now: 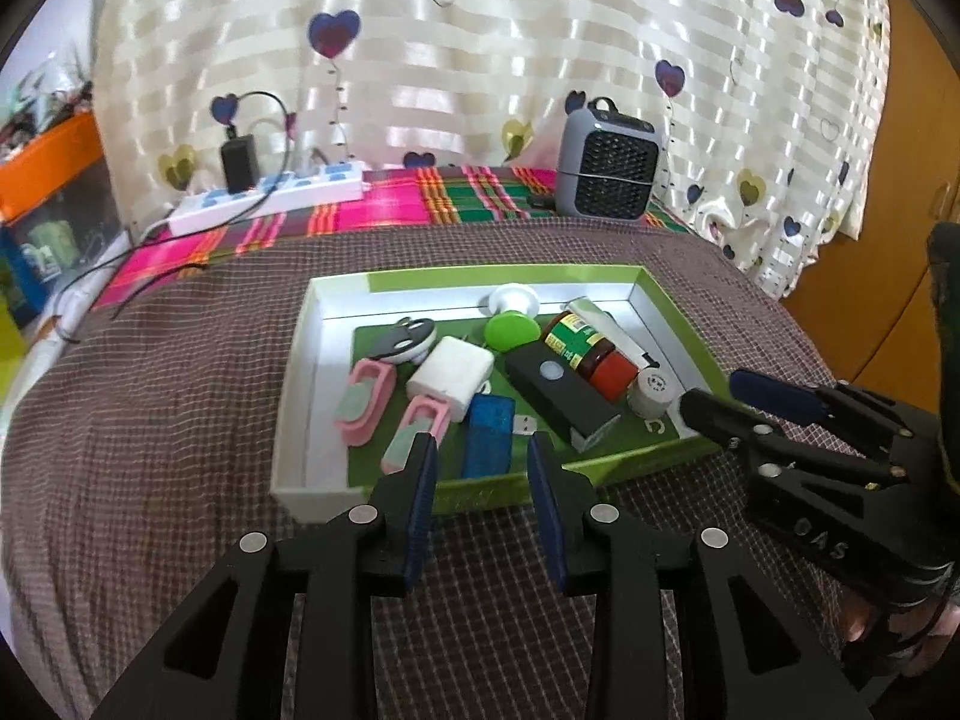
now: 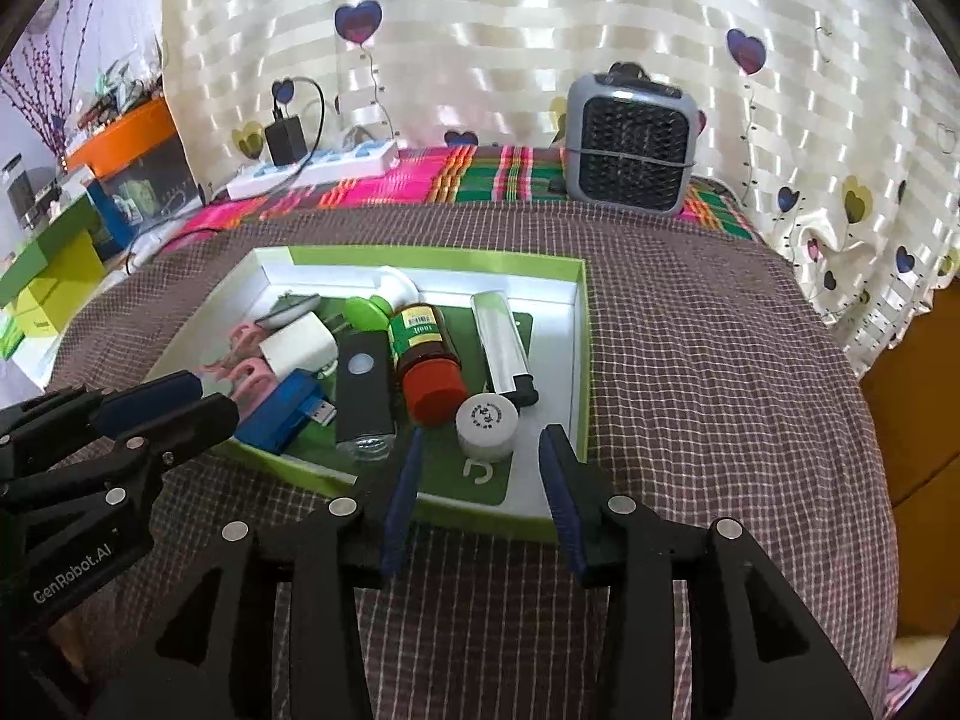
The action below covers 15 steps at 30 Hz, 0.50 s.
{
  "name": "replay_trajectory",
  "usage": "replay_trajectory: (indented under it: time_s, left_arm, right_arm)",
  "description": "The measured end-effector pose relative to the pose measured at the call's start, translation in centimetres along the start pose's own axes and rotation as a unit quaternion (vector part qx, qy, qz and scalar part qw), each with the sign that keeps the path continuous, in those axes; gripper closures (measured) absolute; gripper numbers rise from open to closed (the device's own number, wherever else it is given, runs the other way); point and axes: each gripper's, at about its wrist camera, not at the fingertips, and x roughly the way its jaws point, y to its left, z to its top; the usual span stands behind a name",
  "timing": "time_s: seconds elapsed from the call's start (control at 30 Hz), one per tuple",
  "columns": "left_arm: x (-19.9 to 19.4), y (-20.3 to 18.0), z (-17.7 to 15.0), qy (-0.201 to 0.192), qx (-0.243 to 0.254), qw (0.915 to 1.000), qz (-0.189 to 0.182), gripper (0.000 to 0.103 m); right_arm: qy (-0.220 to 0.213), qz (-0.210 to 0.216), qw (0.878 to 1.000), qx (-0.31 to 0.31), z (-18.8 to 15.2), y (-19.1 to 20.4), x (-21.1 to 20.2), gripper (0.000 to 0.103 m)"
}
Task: Organize rigid objects
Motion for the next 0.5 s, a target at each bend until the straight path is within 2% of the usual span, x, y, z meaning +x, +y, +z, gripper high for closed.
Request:
replay_trajectory:
  time_s: [0.2,0.5]
  left_arm:
    - [-1.6,0.2,-1.6,-0.003,-0.005,0.9996,0.027,0.068]
    - [-1.6,0.4,-5.1,0.030,-0.012,0.9984,0.046,0.068]
  right_arm:
    - [-0.003,0.003,1.000,0.005,-1.4,0.5,-1.5,0.061]
    - [0.021,0.007,1.000,0.020,-4.4,0.5,-1.3,0.061]
